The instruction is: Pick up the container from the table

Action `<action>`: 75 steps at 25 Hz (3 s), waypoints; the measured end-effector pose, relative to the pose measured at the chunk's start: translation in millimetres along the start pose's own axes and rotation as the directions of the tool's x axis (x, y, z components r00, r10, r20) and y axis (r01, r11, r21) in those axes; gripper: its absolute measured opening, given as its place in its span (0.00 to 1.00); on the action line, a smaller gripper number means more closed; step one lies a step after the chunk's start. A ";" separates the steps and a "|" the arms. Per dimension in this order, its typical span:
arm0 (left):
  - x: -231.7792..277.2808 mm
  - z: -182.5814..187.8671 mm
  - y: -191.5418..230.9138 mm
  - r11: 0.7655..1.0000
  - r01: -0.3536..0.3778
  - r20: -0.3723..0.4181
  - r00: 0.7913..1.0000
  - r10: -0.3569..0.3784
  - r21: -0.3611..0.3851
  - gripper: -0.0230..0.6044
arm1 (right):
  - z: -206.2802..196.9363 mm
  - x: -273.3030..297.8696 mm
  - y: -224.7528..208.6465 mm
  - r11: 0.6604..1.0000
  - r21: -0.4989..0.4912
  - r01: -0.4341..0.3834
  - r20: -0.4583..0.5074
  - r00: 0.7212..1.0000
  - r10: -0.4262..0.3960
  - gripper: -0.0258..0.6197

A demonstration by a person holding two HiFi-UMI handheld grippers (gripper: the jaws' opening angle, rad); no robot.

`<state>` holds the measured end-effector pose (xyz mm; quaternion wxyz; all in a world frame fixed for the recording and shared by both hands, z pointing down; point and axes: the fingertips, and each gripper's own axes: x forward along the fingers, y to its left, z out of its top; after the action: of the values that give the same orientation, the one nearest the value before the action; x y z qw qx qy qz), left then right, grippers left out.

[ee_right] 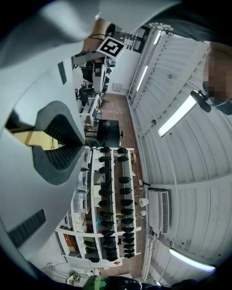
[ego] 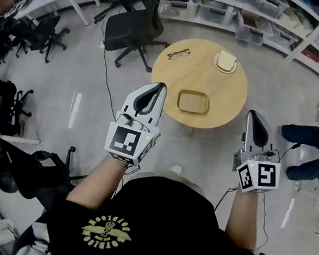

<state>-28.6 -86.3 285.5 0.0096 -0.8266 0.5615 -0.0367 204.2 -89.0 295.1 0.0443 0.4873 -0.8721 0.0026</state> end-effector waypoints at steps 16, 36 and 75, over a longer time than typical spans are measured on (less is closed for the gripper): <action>8.2 -19.1 -8.1 1.000 -0.004 -0.062 0.998 0.005 0.012 0.07 | -7.8 4.1 -16.4 1.000 0.024 -0.016 0.027 1.000 0.015 0.06; 94.2 -52.2 30.5 0.992 0.064 -0.140 0.987 -0.079 -0.108 0.07 | -22.2 77.2 -44.5 0.999 0.041 0.032 -0.036 0.999 -0.030 0.06; 209.3 -309.5 56.3 0.905 0.103 -0.583 0.733 -0.350 -0.413 0.07 | -233.8 233.1 -63.0 0.980 0.195 0.041 -0.459 0.887 0.054 0.06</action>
<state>-26.2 -293.8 601.3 -0.3372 -0.8137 0.4203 -0.2179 153.7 -308.9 544.1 0.2015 0.4716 -0.8335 0.2056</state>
